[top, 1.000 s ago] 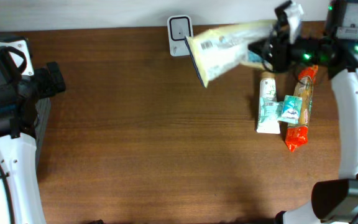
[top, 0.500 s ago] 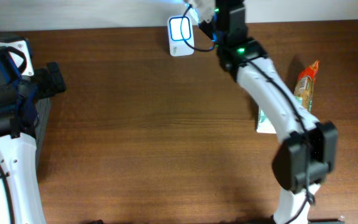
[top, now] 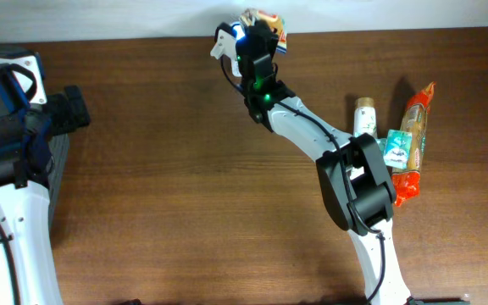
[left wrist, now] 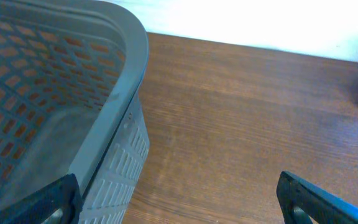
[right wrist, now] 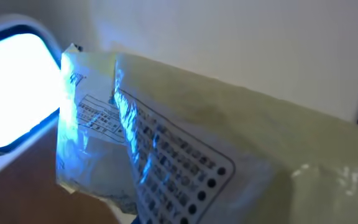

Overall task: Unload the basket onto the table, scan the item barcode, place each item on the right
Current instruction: 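Hold the snack bag in front of the scanner with the right gripper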

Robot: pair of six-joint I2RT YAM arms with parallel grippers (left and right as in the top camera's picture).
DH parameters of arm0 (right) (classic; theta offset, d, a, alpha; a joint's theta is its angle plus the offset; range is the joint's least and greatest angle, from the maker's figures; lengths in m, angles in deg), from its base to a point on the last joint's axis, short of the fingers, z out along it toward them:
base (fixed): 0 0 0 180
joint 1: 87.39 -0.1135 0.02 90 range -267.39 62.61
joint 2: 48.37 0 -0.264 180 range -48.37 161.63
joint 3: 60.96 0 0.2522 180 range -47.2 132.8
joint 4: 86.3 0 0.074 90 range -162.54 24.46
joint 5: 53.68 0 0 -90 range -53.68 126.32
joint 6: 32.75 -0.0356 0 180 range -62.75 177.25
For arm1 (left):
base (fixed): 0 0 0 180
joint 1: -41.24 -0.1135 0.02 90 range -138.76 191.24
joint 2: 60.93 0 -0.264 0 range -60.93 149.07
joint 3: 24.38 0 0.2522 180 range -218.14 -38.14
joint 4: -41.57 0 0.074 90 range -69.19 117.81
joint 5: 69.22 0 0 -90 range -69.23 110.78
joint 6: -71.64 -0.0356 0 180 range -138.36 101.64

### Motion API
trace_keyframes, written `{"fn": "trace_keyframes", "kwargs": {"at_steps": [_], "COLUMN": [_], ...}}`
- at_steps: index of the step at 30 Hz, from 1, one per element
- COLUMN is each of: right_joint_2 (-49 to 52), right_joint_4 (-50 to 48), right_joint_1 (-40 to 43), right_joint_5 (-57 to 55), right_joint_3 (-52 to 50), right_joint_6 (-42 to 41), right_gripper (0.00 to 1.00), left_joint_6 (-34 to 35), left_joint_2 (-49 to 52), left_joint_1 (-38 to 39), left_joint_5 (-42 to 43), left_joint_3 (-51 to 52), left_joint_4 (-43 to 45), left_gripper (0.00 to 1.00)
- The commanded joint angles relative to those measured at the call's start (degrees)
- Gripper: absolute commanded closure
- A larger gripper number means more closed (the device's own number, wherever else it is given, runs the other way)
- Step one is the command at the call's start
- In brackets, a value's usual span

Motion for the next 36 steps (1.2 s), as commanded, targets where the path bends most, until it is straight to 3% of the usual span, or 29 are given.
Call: {"fn": "trace_keyframes", "kwargs": {"at_steps": [1,9,36], "right_joint_2": [-0.9,0.9,2.0], "right_joint_4": [-4.5,-6.6,-6.6], "right_joint_1": [0.1,0.8,-1.8], "right_joint_5": [-3.1,-0.1,-1.8], "right_joint_3": [0.7,0.7,0.7], "right_joint_6": [5.6,9.8,9.8], "right_gripper": [0.96,0.96,0.96], "left_joint_6": [0.6,0.6,0.6], "left_joint_2": [-0.7,-0.7,-0.7], "left_joint_1": [-0.1,-0.1,-0.1], "left_joint_5": [0.5,0.5,0.5], "left_joint_3": [-0.5,-0.5,-0.5], "left_joint_4": [-0.6,-0.6,-0.6], "left_gripper": [0.01,0.01,0.01]}}
